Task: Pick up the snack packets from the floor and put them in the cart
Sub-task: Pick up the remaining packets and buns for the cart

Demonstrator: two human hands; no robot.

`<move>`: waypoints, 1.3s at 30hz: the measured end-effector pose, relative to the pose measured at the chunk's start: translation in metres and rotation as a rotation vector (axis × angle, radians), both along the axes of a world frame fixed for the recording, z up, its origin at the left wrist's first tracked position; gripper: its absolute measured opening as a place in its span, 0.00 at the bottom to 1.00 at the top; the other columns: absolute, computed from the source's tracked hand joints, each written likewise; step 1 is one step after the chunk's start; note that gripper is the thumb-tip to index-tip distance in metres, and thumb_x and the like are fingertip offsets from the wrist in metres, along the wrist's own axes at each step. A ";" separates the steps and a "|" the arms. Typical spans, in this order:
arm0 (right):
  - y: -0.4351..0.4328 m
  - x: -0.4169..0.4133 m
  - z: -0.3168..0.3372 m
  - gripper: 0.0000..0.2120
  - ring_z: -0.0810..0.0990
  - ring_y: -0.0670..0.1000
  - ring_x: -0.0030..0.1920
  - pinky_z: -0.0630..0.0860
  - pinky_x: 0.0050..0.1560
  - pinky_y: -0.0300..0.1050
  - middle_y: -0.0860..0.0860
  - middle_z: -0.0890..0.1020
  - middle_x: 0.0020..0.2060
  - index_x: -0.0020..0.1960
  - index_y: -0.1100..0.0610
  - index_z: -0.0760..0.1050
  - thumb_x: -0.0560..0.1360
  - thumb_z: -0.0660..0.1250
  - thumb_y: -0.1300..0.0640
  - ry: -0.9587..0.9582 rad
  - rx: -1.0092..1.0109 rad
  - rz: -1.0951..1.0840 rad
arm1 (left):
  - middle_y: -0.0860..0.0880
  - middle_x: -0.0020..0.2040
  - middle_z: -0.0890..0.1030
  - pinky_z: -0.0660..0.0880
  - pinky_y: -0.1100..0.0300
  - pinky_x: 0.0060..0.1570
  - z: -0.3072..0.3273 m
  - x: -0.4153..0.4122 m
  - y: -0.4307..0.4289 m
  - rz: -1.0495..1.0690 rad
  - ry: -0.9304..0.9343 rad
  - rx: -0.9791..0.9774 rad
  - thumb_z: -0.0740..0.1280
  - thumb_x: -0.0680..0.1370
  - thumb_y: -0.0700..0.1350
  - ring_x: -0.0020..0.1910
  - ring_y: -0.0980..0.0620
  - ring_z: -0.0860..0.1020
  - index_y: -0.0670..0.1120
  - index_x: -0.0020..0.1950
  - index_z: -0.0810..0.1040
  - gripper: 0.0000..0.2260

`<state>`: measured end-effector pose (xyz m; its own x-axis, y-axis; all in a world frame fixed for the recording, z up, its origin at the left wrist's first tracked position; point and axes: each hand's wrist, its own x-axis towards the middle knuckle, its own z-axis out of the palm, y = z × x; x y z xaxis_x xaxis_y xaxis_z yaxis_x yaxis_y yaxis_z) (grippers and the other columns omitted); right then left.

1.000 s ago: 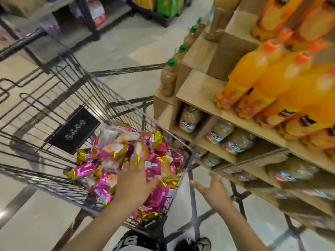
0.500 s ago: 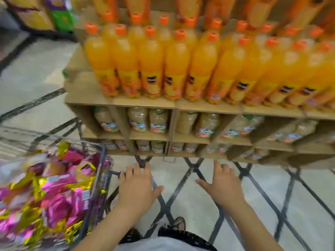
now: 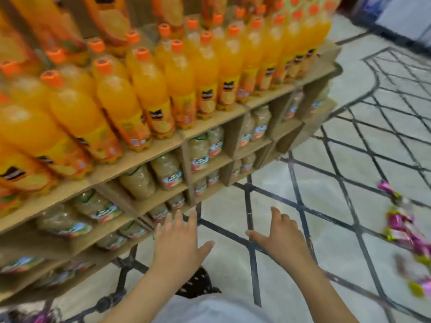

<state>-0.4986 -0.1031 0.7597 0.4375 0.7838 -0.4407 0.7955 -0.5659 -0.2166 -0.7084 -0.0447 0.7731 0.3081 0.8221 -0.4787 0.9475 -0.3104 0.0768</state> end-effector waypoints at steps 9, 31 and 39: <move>0.046 0.042 0.004 0.46 0.66 0.57 0.71 0.69 0.66 0.50 0.56 0.66 0.72 0.78 0.55 0.50 0.72 0.60 0.29 -0.018 -0.023 -0.234 | 0.44 0.79 0.56 0.56 0.46 0.75 -0.002 0.072 0.098 -0.285 -0.060 0.028 0.52 0.76 0.72 0.78 0.42 0.54 0.50 0.80 0.46 0.41; 0.043 0.178 -0.010 0.44 0.69 0.57 0.67 0.72 0.63 0.51 0.55 0.69 0.68 0.77 0.55 0.52 0.72 0.58 0.28 -0.052 -0.069 -0.673 | 0.44 0.80 0.53 0.55 0.45 0.75 -0.007 0.281 0.186 -0.795 -0.058 0.002 0.53 0.77 0.70 0.78 0.41 0.53 0.52 0.80 0.46 0.38; 0.006 0.321 -0.010 0.46 0.68 0.57 0.68 0.72 0.63 0.51 0.55 0.68 0.69 0.78 0.55 0.51 0.72 0.56 0.27 -0.086 -0.089 -0.768 | 0.42 0.80 0.50 0.56 0.43 0.74 -0.006 0.441 0.162 -0.886 -0.006 0.004 0.52 0.77 0.70 0.78 0.38 0.52 0.51 0.80 0.43 0.39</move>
